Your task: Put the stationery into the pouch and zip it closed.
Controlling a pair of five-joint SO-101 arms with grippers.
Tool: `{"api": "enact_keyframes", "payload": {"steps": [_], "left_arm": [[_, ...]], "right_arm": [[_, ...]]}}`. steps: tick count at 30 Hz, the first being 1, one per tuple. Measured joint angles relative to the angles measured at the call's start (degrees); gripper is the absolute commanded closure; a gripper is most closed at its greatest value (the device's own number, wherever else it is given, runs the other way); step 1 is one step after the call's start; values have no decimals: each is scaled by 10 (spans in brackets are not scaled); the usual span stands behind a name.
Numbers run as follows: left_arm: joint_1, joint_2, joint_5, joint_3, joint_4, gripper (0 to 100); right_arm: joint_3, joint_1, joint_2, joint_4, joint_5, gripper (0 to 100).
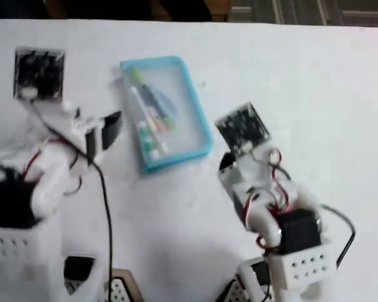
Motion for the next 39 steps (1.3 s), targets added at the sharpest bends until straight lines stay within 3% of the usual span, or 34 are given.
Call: {"api": "enact_keyframes", "payload": {"steps": [6,10,14,25,31,39], "left_arm": [[-25,-160,-67,247,-135,957],[-25,-245,-84,411,-233,969],[-28,-308,-84,549,-297,976],[-33,-392,-84,718,-315,976],[-33,-461,-84,798,-345,976],[-43,-525,-84,799,-271,976]], "right_arm": [[254,0,-207,-133,0,981],[371,4,-329,-165,0,981],[422,6,-329,-170,0,981],[486,39,-345,-146,1,981],[486,76,-345,-38,1,979],[486,76,-345,28,1,980]]}}
